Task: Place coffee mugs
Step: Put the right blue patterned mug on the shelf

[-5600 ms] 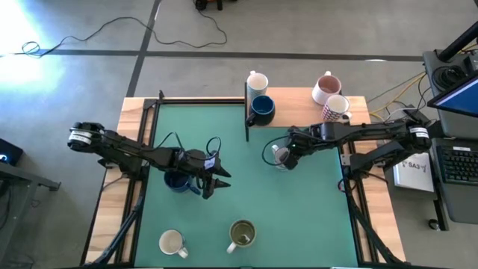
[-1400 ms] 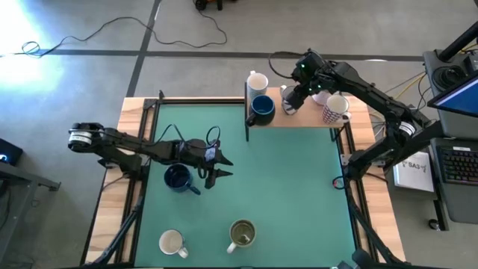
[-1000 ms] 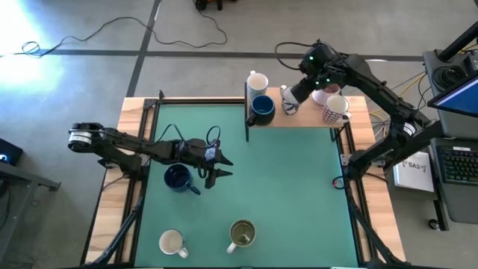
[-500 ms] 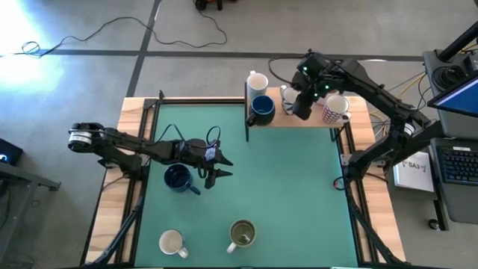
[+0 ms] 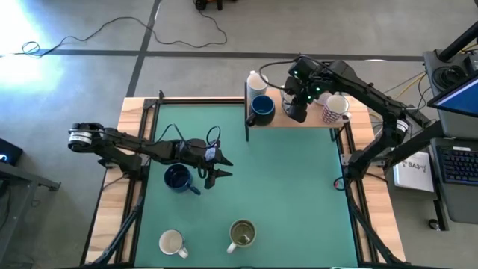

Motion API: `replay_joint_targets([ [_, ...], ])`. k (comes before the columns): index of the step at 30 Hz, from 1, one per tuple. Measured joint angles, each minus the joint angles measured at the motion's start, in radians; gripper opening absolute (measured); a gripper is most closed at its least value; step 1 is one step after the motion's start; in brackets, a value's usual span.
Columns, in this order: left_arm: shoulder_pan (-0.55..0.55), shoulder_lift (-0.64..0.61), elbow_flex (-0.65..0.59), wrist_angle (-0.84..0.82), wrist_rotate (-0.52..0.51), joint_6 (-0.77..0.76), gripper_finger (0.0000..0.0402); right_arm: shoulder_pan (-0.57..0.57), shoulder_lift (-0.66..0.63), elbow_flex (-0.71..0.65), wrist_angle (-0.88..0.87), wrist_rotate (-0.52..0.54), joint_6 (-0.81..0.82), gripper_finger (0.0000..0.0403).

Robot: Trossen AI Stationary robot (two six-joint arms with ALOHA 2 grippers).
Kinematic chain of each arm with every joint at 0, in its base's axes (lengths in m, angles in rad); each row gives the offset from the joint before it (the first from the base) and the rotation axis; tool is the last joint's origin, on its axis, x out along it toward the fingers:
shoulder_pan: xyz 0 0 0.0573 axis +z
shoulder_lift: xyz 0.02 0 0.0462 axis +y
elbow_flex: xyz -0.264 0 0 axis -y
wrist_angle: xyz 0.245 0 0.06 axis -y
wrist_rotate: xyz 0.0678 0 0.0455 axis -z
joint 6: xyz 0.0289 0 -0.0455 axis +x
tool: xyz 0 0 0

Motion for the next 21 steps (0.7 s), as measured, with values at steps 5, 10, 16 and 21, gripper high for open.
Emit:
replay_joint_targets([
  [5,0.000,0.000,0.000,-0.002,0.000,0.000,0.0168,0.000,0.040,0.000,0.000,0.026,-0.027,0.0116],
  [10,0.003,0.000,0.000,-0.008,0.000,0.000,0.0168,0.000,0.066,0.000,0.000,0.027,-0.056,0.0093],
  [16,0.012,0.000,0.000,-0.009,0.001,0.000,0.0168,0.000,0.084,0.000,0.000,0.027,-0.085,0.0047],
  [21,0.013,0.000,0.000,-0.011,0.002,0.000,0.0168,0.000,0.086,-0.001,-0.002,0.026,-0.129,0.0018],
])
